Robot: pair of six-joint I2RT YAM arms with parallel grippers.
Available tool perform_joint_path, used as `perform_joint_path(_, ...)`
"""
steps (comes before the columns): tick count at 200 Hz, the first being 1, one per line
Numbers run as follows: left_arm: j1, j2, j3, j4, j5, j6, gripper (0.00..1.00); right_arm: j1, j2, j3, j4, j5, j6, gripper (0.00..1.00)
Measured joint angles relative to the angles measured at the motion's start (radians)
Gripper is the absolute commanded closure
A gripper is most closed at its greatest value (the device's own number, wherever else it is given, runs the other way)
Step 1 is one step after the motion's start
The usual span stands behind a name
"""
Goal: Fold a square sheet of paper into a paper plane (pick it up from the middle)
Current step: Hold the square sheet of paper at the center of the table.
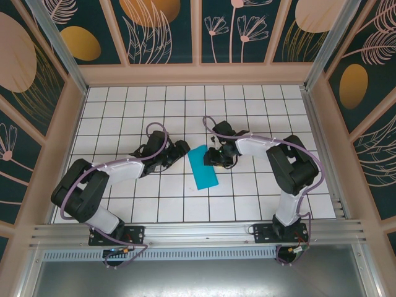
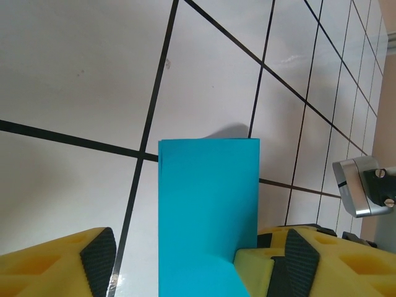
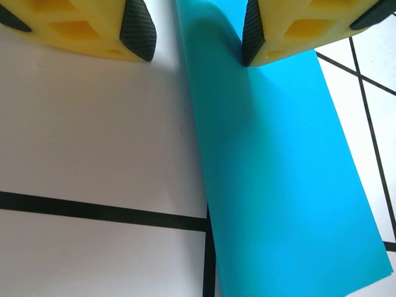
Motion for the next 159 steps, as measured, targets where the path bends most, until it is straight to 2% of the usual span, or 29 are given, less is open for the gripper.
perform_joint_path(109, 0.0, 0.067, 0.005, 0.031, 0.08, 0.011, 0.52, 0.014, 0.015, 0.029, -0.036, 0.034, -0.025, 0.51)
perform_joint_path(159, 0.0, 0.074, 0.008, 0.045, 0.093, 0.011, 0.57, 0.014, 0.02, 0.032, -0.04, 0.034, -0.002, 0.51)
